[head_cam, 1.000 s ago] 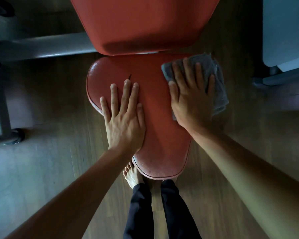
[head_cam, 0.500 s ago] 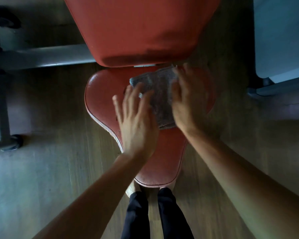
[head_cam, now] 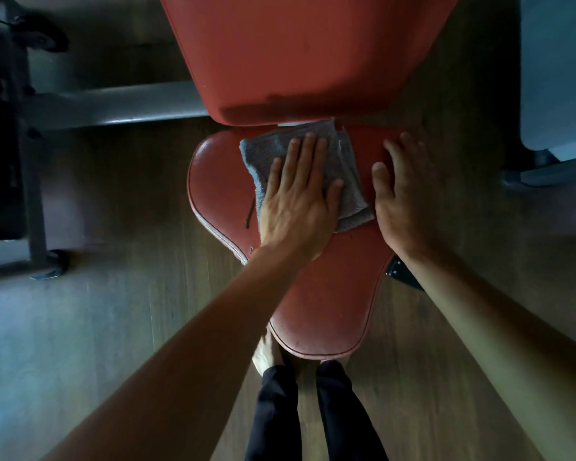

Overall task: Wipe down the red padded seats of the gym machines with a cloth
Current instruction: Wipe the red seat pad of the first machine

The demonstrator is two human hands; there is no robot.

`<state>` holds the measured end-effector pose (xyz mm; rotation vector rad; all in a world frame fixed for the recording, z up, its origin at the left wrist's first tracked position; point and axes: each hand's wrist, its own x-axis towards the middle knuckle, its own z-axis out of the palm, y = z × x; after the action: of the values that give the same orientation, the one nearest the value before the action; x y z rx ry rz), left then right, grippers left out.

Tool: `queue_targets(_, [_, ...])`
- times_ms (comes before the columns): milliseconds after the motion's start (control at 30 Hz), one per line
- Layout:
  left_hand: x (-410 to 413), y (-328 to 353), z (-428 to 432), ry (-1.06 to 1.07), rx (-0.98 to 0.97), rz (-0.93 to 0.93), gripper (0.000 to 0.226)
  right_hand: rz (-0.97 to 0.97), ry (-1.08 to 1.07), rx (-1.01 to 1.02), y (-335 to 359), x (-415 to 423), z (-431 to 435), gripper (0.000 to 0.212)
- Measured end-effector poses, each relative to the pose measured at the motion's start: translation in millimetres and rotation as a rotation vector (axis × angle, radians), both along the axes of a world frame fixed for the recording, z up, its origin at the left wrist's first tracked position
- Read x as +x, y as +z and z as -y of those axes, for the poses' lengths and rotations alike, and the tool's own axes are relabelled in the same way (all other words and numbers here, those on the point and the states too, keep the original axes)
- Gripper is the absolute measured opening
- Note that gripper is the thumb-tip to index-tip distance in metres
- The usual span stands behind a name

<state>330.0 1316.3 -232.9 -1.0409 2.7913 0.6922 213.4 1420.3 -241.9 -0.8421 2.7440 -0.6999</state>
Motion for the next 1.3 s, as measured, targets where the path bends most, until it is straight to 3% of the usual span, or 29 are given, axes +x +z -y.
queue_targets(300, [44.3,-0.2,23.4,0.153,-0.077,0.101,0.068,-0.002,0.04,0.151,9.1,15.2,6.9,0.059])
queue_targets(533, [63.2,3.6,35.7,0.017,-0.08,0.124,0.068,-0.121,0.074,0.256,1.7,33.9,5.7,0.06])
queue_targets(833, [91.3,11.1,8.9,0.025,-0.016,0.131,0.067,-0.193,0.054,0.312,3.4,37.0,10.2,0.059])
queue_targets(1000, [62.3,-3.7,43.4,0.039,-0.072,0.153,0.067,-0.072,0.104,0.219,9.2,50.0,15.9,0.055])
queue_targets(1200, [97.8,19.9,-11.2,0.099,0.056,0.143,0.066,-0.169,0.124,0.253,7.6,70.7,14.8,0.054])
queue_targets(1300, [94.5,16.6,6.8,0.068,0.023,0.188,0.066,-0.157,0.122,0.266,6.5,68.4,16.5,0.054])
